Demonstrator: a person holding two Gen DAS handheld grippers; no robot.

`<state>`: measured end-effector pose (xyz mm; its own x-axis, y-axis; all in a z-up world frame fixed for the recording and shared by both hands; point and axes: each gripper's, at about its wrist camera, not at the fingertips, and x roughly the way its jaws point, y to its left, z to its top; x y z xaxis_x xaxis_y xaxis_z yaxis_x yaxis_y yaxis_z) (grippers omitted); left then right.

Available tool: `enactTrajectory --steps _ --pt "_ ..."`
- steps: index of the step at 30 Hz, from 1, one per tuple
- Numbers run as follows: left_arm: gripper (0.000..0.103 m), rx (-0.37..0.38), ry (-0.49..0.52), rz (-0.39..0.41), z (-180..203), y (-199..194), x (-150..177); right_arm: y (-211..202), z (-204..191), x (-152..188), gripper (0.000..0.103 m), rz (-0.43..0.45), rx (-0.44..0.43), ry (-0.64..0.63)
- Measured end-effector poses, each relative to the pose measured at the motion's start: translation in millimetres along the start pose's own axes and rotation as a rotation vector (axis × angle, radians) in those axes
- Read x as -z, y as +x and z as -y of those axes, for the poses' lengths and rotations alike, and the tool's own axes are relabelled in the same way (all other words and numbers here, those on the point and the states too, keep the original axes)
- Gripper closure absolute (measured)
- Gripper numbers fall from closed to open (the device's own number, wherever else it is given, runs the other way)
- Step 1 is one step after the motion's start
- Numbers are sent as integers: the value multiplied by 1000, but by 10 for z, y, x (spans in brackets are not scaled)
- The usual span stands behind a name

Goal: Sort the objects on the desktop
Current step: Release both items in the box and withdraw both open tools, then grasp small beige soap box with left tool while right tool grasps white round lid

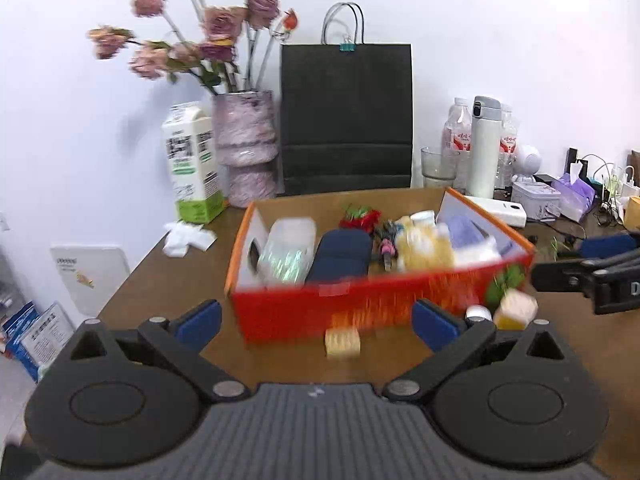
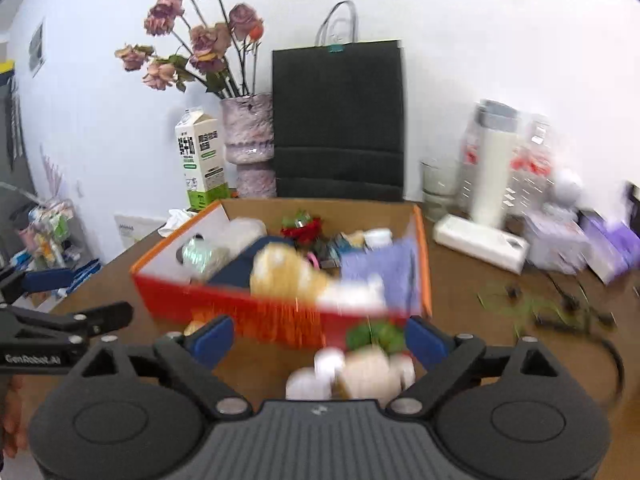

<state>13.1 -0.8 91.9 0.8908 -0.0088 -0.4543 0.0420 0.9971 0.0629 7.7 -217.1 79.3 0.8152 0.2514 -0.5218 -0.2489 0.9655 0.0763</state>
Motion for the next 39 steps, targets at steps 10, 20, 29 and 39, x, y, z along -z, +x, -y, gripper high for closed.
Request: enactTrajectory --steps 10,20,29,39 --pt "0 107 -117 55 -6 -756 944 -887 -216 1266 11 77 21 82" --pt "0 17 -105 133 91 -809 1063 -999 -321 1421 11 91 52 12" --pt "0 83 -120 54 -14 -478 805 -427 -282 1112 30 -52 -16 34" --pt "13 131 38 -83 89 667 312 720 -237 647 46 -131 29 -29"
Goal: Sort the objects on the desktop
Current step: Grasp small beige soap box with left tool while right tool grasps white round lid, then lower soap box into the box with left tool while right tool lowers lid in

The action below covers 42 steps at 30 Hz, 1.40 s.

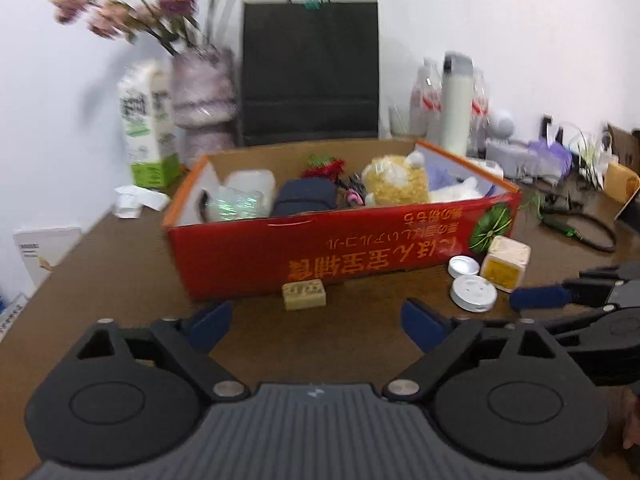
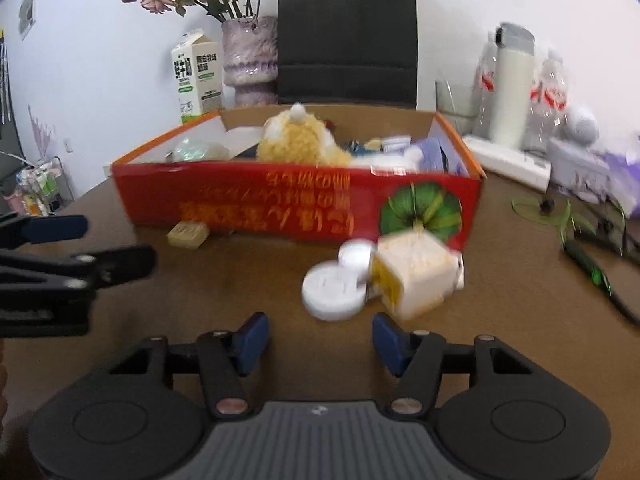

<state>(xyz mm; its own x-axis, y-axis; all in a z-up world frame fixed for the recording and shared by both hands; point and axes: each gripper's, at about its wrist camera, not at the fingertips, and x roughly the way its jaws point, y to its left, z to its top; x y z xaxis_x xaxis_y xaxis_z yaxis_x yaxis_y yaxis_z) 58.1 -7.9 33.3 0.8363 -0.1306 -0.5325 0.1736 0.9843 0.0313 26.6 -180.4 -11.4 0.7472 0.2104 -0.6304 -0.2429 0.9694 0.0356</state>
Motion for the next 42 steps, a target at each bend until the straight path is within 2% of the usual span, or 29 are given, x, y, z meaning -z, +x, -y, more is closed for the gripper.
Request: enactTrajectory --steps 5,7,9,11,12,17,22,29,34,42 --pt "23 17 -86 -101 -165 507 -116 206 11 -140 52 11 31 3" --pt "31 17 -113 -118 -210 591 -126 234 14 -159 56 13 28 -1" --pt "32 17 -113 -124 -213 617 -139 221 -2 -159 60 11 24 -11" --pt "48 9 -87 -125 -172 616 -136 191 -30 -135 61 11 17 -24" --pt "69 -8 -73 -123 -144 597 -132 171 -38 -117 63 12 11 -25" --pt "71 8 -77 -121 -85 392 -45 15 -69 -3 65 17 -19 -30" --pt "71 27 -67 -111 34 -81 154 -282 -77 169 65 33 -40 -26" --pt "71 43 -67 -56 191 -738 331 -810 -183 388 65 69 -54 -13" --pt "71 49 -68 12 272 -1190 386 -1252 -347 506 65 130 -41 -24" --pt "71 88 -35 77 415 -1615 478 -1741 -404 688 65 192 1 15"
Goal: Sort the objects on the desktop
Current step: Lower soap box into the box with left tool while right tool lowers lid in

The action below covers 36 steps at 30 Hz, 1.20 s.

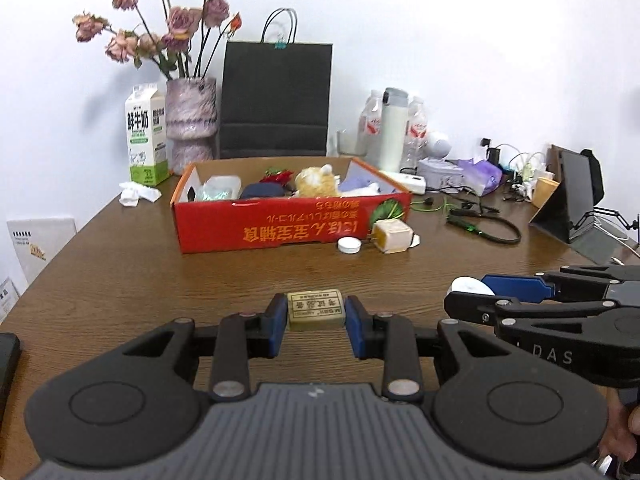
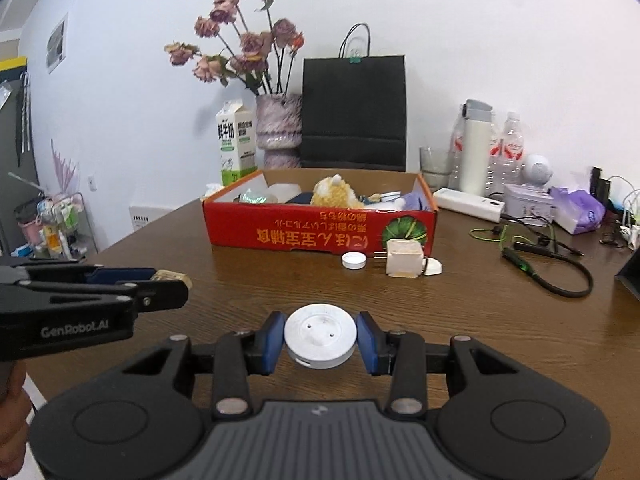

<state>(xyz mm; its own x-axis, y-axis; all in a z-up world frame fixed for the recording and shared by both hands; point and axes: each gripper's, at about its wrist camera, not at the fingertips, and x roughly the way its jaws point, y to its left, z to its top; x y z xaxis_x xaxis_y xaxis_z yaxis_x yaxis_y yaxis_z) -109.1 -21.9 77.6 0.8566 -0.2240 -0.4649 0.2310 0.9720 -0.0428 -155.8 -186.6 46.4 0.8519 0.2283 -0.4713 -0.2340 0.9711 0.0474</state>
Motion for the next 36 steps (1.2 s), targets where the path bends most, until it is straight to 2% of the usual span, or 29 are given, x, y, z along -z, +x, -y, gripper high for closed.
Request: enactTrajectory --steps 7,10,13,15,17,20,24,28,30,32,33,35,36 --pt "71 -2 -11 6 -17 11 -21 0 34 -37 65 15 14 12" --pt "71 -5 -14 35 -82 50 -182 78 94 -160 65 26 8 4" --pt "71 38 -34 65 -250 181 -508 192 214 -413 65 60 -29 3" --pt "71 62 -47 61 -394 378 -780 338 371 -677 65 80 -101 29" --pt "71 62 -39 56 -534 634 -1075 528 518 -975 65 91 -123 32" --pt "71 88 -87 25 -783 1062 -1545 921 729 -1424 65 95 -136 34" --pt "71 66 -84 -29 -987 1798 -2050 1642 996 -1951 65 15 -131 49" --pt "71 56 -103 -214 -1151 2780 -2278 2442 1158 -2274 65 -114 -69 21" --pt "71 14 -142 -299 -1274 3240 -2285 2875 1224 -2323 65 -205 -21 7" --pt "71 0 -158 -368 -1375 3603 -2254 3194 1258 -2288 65 -283 -9 1" --pt "71 -22 -160 -400 -1408 3747 -2220 3351 1255 -2252 65 -318 -4 -6" --pt "70 -19 -169 -448 -1448 3929 -2151 3599 1210 -2143 65 -383 18 -43" --pt "69 -23 -173 -438 -1448 3962 -2143 3686 1192 -2089 65 -410 29 -61"
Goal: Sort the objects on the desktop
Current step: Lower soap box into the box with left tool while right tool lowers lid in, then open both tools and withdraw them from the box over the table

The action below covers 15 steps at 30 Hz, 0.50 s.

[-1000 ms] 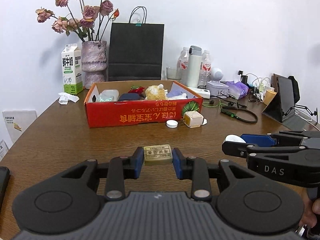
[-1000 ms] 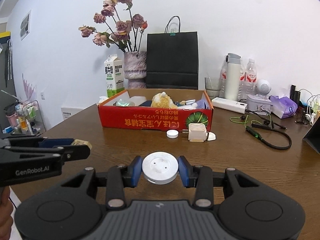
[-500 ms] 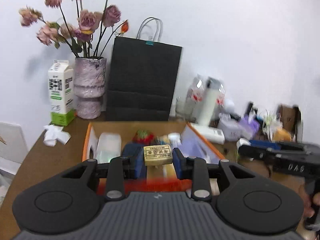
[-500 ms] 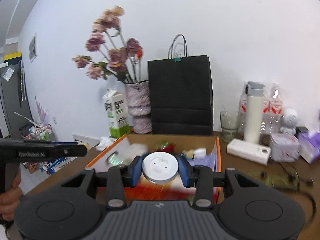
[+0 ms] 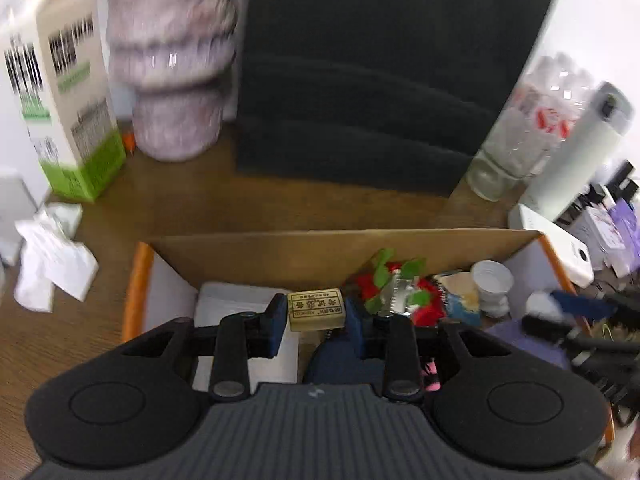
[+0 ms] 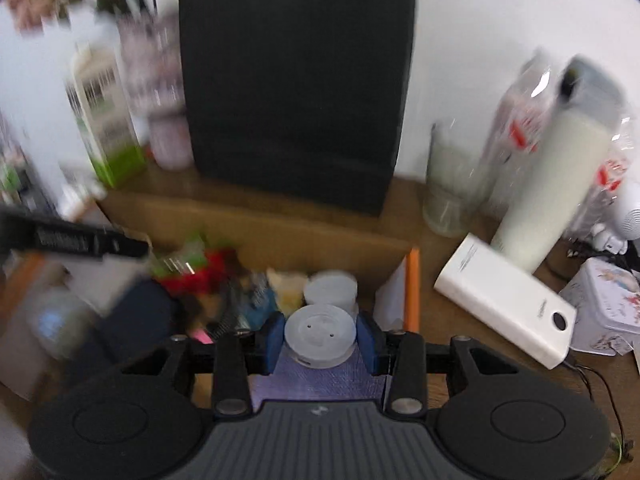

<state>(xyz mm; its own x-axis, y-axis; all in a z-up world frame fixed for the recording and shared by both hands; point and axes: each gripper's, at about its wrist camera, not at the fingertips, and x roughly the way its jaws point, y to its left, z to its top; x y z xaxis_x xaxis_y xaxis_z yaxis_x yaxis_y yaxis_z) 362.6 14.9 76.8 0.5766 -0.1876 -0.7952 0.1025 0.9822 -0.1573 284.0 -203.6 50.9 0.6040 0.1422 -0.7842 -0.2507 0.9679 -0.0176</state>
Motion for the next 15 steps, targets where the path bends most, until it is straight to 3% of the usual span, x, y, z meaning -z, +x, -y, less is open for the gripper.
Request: enactTrajectory --steps 2,3,6,9,15 --pt "59 -22 24 -10 43 37 -36 237 -27 24 66 -74 36 -21" --pt "49 -12 15 -28 56 42 -70 254 -66 24 65 -60 54 -49" --pt "41 -2 21 -37 84 -26 -148 242 -89 -59 64 -98 39 -22" --pt "28 2 9 -10 95 -238 -179 -19 -49 -174 43 -82 -8 26" --pt "9 -14 24 26 182 -777 -29 -655 5 -275 35 -2 -80 101"
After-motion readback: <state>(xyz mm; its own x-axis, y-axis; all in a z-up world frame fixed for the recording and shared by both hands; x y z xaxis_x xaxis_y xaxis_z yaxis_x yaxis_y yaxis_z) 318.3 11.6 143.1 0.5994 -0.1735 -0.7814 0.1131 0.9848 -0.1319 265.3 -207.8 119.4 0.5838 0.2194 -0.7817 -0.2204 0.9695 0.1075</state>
